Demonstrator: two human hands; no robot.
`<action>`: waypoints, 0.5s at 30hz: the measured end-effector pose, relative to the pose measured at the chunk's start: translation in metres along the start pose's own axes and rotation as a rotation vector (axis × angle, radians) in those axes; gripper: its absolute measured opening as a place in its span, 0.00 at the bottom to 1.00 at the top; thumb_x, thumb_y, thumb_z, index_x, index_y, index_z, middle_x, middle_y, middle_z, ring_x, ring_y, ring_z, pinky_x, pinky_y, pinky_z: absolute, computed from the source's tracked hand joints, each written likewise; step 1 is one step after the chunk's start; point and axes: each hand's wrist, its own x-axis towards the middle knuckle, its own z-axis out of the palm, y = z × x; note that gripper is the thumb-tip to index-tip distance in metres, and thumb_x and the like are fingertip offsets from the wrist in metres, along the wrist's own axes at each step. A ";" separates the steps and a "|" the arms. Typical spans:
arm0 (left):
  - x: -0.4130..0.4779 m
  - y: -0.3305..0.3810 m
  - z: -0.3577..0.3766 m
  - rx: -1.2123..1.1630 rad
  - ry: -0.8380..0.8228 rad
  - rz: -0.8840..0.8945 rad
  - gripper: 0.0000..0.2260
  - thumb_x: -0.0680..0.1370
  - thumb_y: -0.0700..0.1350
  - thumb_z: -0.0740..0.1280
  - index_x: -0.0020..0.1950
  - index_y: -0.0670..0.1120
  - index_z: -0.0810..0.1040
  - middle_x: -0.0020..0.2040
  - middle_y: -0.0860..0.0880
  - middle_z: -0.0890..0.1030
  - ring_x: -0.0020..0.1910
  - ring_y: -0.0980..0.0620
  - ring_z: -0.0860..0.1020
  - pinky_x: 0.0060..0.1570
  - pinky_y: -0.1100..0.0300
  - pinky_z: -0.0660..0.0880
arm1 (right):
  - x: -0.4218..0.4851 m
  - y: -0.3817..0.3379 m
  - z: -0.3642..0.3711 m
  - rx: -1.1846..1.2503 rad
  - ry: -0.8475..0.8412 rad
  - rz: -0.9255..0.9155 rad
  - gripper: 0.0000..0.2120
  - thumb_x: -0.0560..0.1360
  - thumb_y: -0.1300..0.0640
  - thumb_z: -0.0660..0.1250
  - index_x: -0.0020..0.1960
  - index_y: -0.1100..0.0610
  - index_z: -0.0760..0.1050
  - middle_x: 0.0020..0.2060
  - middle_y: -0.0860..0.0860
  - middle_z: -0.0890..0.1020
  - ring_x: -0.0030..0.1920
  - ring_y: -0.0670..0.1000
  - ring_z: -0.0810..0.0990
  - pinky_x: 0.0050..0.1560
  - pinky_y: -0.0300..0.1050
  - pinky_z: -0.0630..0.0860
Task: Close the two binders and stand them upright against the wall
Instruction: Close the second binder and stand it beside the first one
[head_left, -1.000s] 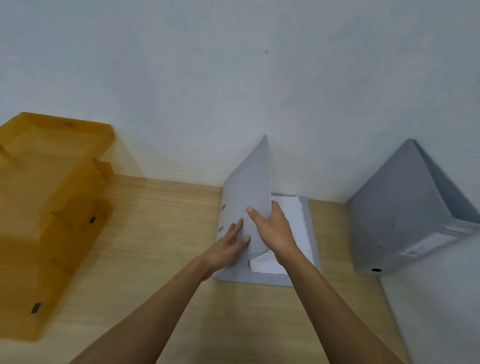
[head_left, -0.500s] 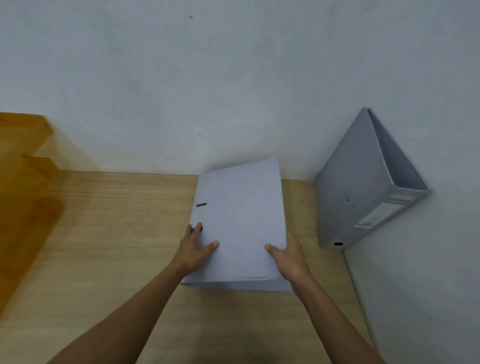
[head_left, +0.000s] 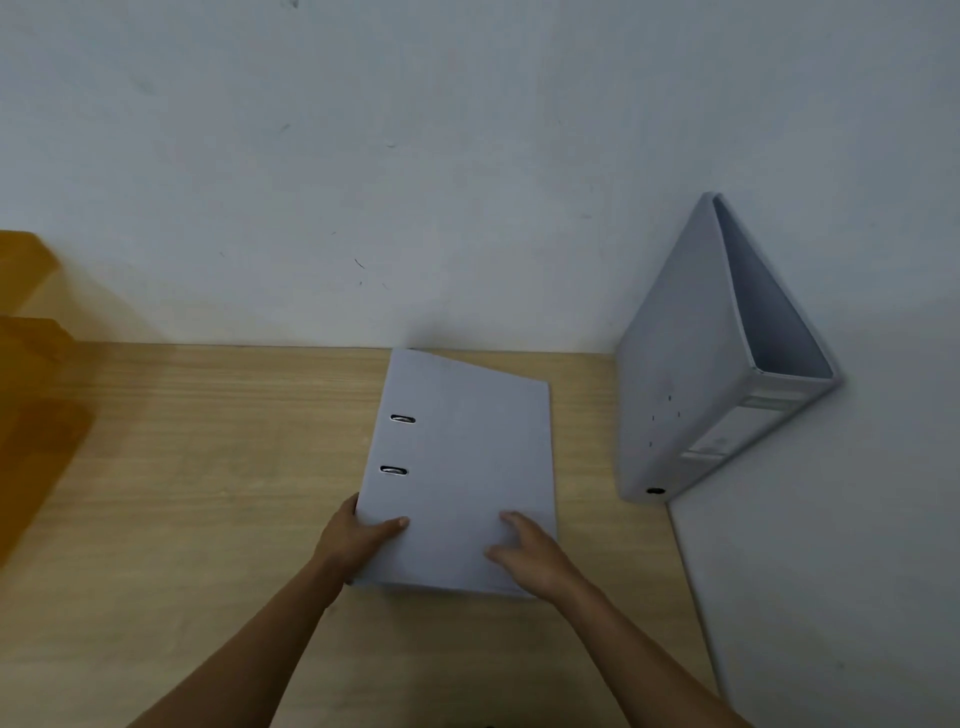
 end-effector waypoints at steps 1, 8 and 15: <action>-0.001 0.005 -0.001 -0.087 0.003 -0.072 0.32 0.68 0.58 0.77 0.67 0.44 0.76 0.60 0.43 0.82 0.49 0.45 0.81 0.43 0.51 0.77 | 0.003 0.000 0.003 0.001 0.007 -0.004 0.32 0.80 0.51 0.66 0.80 0.57 0.60 0.80 0.53 0.62 0.78 0.54 0.62 0.76 0.43 0.58; -0.026 0.043 0.012 -0.592 -0.297 -0.185 0.35 0.75 0.70 0.59 0.71 0.45 0.75 0.60 0.37 0.83 0.55 0.38 0.83 0.48 0.45 0.81 | 0.001 -0.015 -0.011 0.211 0.118 -0.051 0.33 0.82 0.43 0.58 0.81 0.57 0.56 0.81 0.55 0.58 0.80 0.56 0.59 0.79 0.55 0.58; -0.059 0.113 0.052 -0.602 -0.559 -0.003 0.25 0.77 0.59 0.66 0.68 0.44 0.77 0.61 0.38 0.83 0.54 0.40 0.83 0.54 0.45 0.81 | -0.015 -0.033 -0.033 0.441 0.199 -0.186 0.36 0.77 0.27 0.51 0.80 0.44 0.58 0.77 0.48 0.68 0.74 0.53 0.70 0.75 0.57 0.65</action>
